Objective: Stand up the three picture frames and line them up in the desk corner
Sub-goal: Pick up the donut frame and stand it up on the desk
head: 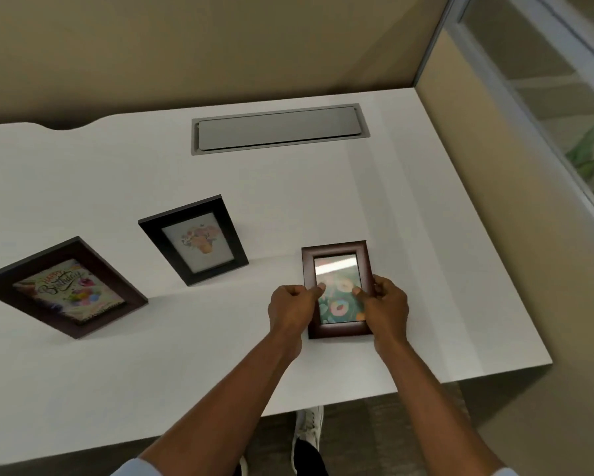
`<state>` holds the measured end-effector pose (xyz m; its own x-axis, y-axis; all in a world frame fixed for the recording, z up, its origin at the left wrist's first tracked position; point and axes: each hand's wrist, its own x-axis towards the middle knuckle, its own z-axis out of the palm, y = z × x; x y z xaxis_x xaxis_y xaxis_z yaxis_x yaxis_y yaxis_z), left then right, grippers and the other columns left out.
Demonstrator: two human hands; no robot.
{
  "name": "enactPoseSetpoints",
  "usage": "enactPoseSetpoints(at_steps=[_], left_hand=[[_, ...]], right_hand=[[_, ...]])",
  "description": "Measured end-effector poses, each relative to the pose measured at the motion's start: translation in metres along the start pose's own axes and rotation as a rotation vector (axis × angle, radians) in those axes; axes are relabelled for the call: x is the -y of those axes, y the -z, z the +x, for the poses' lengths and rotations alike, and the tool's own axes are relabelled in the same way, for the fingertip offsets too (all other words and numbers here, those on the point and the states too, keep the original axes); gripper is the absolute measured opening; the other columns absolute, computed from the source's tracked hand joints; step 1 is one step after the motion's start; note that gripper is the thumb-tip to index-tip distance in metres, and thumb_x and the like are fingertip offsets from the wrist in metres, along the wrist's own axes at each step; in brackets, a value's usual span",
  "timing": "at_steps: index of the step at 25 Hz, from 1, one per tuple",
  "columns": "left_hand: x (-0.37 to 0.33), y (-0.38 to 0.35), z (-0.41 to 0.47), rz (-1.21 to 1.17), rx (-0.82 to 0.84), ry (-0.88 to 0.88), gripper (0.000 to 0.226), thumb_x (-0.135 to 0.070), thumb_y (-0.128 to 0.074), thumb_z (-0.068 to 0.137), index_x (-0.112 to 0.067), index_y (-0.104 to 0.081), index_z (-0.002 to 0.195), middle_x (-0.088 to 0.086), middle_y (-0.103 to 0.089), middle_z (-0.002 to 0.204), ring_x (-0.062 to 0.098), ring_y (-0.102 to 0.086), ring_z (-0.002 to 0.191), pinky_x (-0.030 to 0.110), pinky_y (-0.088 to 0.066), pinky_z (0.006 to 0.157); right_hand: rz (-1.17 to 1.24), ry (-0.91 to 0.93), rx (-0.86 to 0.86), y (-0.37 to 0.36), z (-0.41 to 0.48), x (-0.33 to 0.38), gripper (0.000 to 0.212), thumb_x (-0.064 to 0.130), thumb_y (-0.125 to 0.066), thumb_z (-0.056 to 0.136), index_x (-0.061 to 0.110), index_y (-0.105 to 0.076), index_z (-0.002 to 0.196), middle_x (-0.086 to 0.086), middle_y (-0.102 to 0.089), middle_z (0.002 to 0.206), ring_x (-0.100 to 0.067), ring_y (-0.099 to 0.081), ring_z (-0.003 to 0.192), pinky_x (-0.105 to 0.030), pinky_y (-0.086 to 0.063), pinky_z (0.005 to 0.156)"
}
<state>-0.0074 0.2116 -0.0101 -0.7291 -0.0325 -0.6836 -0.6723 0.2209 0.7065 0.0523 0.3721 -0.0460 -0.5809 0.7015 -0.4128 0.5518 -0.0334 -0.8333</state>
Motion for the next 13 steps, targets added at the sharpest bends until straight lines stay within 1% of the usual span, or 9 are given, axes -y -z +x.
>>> enactPoseSetpoints(at_steps=[2,3,4,5,6,8,9,11,13], left_hand=[[-0.001,0.006,0.001,-0.047,0.035,0.022,0.041,-0.030,-0.086,0.091,-0.012,-0.053,0.072,0.002,-0.077,0.083,0.018,-0.074,0.085,0.021,-0.051,0.060],[0.000,0.010,0.001,-0.089,0.045,0.029,0.037,-0.029,-0.085,0.091,-0.010,-0.056,0.080,0.005,-0.080,0.092,0.020,-0.075,0.093,0.022,-0.056,0.065],[-0.002,0.014,0.001,-0.131,0.054,0.031,0.035,-0.028,-0.086,0.092,-0.007,-0.058,0.095,0.008,-0.079,0.104,0.022,-0.075,0.101,0.027,-0.061,0.075],[-0.002,0.018,0.001,-0.155,0.064,0.024,0.039,-0.028,-0.086,0.092,-0.006,-0.059,0.110,0.008,-0.078,0.114,0.023,-0.075,0.107,0.034,-0.064,0.086],[-0.001,0.022,0.000,-0.168,0.074,0.006,0.041,-0.028,-0.086,0.092,-0.007,-0.061,0.118,0.007,-0.078,0.117,0.023,-0.076,0.109,0.036,-0.066,0.088],[-0.002,0.028,-0.001,-0.144,0.065,-0.084,0.032,-0.031,-0.083,0.094,-0.015,-0.066,0.116,0.003,-0.080,0.113,0.021,-0.079,0.107,0.028,-0.067,0.074],[-0.002,0.030,-0.002,-0.123,0.046,-0.133,0.029,-0.032,-0.081,0.095,-0.017,-0.066,0.114,0.002,-0.079,0.111,0.021,-0.079,0.106,0.026,-0.067,0.070],[-0.004,0.034,-0.001,-0.138,0.028,-0.200,0.025,-0.032,-0.077,0.098,-0.017,-0.064,0.114,0.002,-0.078,0.112,0.021,-0.079,0.106,0.031,-0.069,0.073],[-0.009,0.037,0.000,-0.201,0.056,-0.229,0.024,-0.026,-0.074,0.100,-0.014,-0.062,0.117,0.005,-0.079,0.115,0.023,-0.080,0.107,0.042,-0.070,0.081]], right_hand=[[0.107,-0.036,0.091,0.000,0.001,0.002,0.029,0.008,-0.079,0.095,0.011,-0.073,0.124,-0.014,-0.079,0.120,-0.031,-0.079,0.103,-0.053,-0.066,0.091],[0.147,-0.041,0.138,0.000,0.001,0.004,0.026,0.008,-0.077,0.097,0.014,-0.071,0.121,-0.012,-0.080,0.121,-0.029,-0.080,0.103,-0.051,-0.067,0.088],[0.188,-0.035,0.186,0.001,0.001,0.005,0.024,0.008,-0.075,0.098,0.018,-0.069,0.120,-0.009,-0.080,0.121,-0.027,-0.080,0.103,-0.048,-0.068,0.085],[0.231,-0.023,0.237,0.002,0.001,0.007,0.024,0.008,-0.074,0.099,0.020,-0.068,0.119,-0.006,-0.081,0.119,-0.026,-0.081,0.104,-0.045,-0.068,0.082],[0.271,-0.006,0.286,0.003,0.000,0.010,0.025,0.007,-0.072,0.100,0.021,-0.067,0.120,-0.001,-0.083,0.116,-0.024,-0.081,0.104,-0.042,-0.069,0.078],[0.346,0.024,0.375,0.003,-0.001,0.015,0.026,0.005,-0.070,0.101,0.020,-0.065,0.122,0.001,-0.084,0.113,-0.024,-0.081,0.106,-0.036,-0.068,0.074],[0.375,0.033,0.411,0.003,-0.002,0.018,0.027,0.004,-0.069,0.101,0.018,-0.065,0.124,0.000,-0.084,0.114,-0.024,-0.081,0.107,-0.036,-0.068,0.075],[0.416,0.051,0.475,0.001,-0.002,0.023,0.029,0.003,-0.068,0.101,0.016,-0.063,0.127,-0.005,-0.083,0.118,-0.027,-0.080,0.110,-0.037,-0.068,0.077],[0.428,0.079,0.533,-0.002,0.000,0.030,0.032,0.005,-0.069,0.100,0.014,-0.062,0.130,-0.009,-0.081,0.122,-0.029,-0.079,0.114,-0.040,-0.068,0.080]])
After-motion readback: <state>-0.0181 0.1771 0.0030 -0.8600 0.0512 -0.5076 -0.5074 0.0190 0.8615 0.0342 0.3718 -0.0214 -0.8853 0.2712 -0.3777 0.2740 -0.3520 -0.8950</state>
